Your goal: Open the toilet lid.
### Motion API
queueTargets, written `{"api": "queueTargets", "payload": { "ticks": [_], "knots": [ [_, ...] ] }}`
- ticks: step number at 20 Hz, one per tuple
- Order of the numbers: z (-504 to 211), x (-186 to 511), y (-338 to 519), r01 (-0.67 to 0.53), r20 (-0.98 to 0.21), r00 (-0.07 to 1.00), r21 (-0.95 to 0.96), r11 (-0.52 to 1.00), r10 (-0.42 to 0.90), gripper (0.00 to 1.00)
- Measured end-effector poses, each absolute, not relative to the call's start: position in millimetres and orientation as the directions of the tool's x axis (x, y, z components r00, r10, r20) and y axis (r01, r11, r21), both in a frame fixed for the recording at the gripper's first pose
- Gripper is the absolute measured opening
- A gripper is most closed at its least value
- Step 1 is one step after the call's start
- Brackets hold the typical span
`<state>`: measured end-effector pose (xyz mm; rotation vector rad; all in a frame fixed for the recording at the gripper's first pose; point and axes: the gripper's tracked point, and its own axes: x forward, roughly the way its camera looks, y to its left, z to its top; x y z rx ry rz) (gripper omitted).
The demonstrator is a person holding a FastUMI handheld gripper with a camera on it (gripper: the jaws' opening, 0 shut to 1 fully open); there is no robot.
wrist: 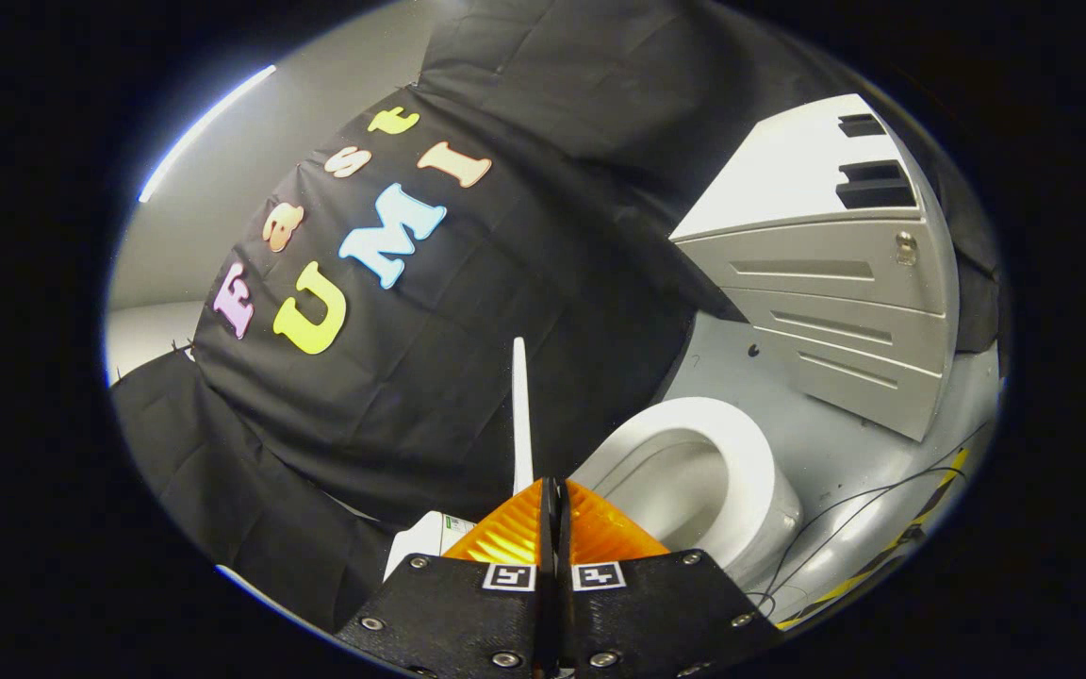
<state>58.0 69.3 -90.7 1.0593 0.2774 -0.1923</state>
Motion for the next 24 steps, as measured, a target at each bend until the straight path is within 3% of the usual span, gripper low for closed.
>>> {"api": "queueTargets", "payload": {
  "ticks": [24],
  "knots": [
    [14,74,140,0.145,-0.195,0.981,0.667,0.731,-0.016,0.00]
  ]
}}
